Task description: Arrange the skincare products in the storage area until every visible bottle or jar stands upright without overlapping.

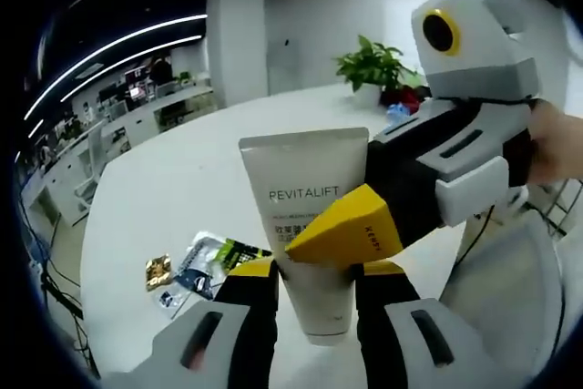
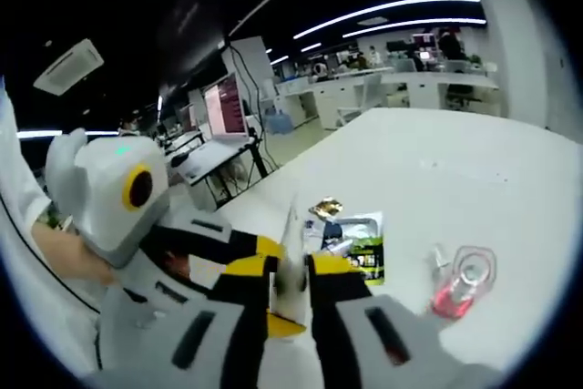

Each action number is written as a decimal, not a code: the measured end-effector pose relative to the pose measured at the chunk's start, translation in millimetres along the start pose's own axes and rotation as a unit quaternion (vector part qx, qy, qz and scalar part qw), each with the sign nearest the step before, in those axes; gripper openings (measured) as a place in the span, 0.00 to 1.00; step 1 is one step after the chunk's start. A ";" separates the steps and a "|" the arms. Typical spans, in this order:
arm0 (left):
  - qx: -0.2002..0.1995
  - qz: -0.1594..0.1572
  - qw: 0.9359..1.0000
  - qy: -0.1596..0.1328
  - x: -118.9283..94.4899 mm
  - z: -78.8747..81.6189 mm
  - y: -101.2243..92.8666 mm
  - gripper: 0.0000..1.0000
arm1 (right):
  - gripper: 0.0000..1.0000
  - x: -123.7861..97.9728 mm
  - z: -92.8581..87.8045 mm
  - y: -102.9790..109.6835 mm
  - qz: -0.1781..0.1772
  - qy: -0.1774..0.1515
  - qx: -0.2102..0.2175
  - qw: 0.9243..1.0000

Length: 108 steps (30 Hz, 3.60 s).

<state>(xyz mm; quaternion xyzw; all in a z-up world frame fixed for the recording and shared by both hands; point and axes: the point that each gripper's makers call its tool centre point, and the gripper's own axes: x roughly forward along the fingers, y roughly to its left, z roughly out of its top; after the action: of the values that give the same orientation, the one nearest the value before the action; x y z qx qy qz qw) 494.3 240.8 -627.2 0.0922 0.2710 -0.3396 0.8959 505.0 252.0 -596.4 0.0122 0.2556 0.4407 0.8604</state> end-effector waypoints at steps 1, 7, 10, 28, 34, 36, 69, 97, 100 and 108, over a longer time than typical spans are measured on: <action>0.001 -0.001 1.000 0.002 0.6 -0.6 -0.5 0.30 | 0.15 0.1 -1.1 -1.1 0.001 0.004 0.011 1.000; 0.010 -0.029 1.000 -0.008 3.0 0.7 -4.3 0.30 | 0.12 -4.6 -3.1 -2.9 0.004 0.005 -0.018 1.000; 0.020 -0.072 0.997 -0.001 3.8 -2.8 -13.6 0.29 | 0.11 -10.5 -6.6 -2.1 0.026 0.013 -0.075 0.997; 0.149 -0.244 0.958 -0.009 12.3 -4.2 -41.4 0.22 | 0.11 -32.4 1.3 20.1 0.193 0.019 -0.196 0.961; 0.162 -0.260 0.952 0.006 17.3 -7.6 -40.7 0.19 | 0.12 -31.3 -4.8 19.7 0.206 0.026 -0.209 0.956; 0.161 -0.264 0.951 0.006 20.5 -8.5 -38.9 0.18 | 0.12 -30.0 -6.6 16.9 0.202 0.027 -0.209 0.956; 0.149 -0.235 0.961 -0.015 94.9 -2.9 -10.1 0.15 | 0.47 -71.6 -25.1 -39.6 0.005 0.007 -0.127 0.992; 0.135 -0.241 0.961 -0.008 116.0 -1.4 -8.8 0.17 | 0.81 -93.2 -67.5 -78.0 -0.092 -0.007 -0.018 0.996; 0.133 -0.242 0.961 -0.008 115.8 -1.3 -8.4 0.17 | 0.82 -91.5 -69.2 -77.5 -0.090 -0.005 -0.015 0.996; 0.132 -0.242 0.961 -0.005 116.1 -2.7 -8.8 0.25 | 0.82 -91.0 -70.1 -77.1 -0.090 -0.004 -0.011 0.996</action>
<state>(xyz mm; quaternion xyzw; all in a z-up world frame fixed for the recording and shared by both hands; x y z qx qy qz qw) 559.6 170.3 -692.9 0.1398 0.2336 -0.5795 0.7682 487.6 120.9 -637.2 -0.0185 0.2479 0.3645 0.8974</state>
